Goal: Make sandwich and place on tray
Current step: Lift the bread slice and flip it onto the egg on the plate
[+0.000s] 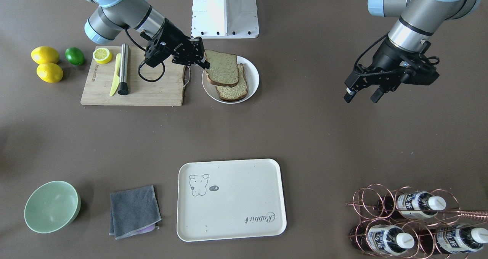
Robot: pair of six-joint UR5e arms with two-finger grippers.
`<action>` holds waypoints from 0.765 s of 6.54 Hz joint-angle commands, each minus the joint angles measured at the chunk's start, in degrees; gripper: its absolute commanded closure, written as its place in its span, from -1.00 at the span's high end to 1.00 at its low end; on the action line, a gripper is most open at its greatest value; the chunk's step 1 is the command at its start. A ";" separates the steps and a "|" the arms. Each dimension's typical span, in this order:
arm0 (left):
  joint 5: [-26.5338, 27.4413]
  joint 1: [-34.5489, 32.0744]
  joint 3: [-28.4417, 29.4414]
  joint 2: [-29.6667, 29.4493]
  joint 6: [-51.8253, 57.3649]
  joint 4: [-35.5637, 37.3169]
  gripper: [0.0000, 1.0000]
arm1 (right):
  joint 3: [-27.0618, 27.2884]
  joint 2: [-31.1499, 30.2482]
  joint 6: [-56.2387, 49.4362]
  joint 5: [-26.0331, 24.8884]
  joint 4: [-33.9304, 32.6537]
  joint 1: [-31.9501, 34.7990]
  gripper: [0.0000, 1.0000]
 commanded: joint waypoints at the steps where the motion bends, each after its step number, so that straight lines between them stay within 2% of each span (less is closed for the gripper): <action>1: 0.08 0.00 0.82 -0.03 0.01 -1.09 0.94 | -1.53 0.50 -0.31 -1.74 0.17 -1.33 -1.00; 3: 0.08 0.00 0.82 -0.03 0.01 -1.09 0.94 | -1.63 0.50 -0.49 -4.21 0.08 -3.79 -1.00; 5: 0.08 0.00 1.08 -0.03 0.01 -1.09 0.94 | -4.34 0.41 -1.01 -5.45 0.43 -4.50 -1.00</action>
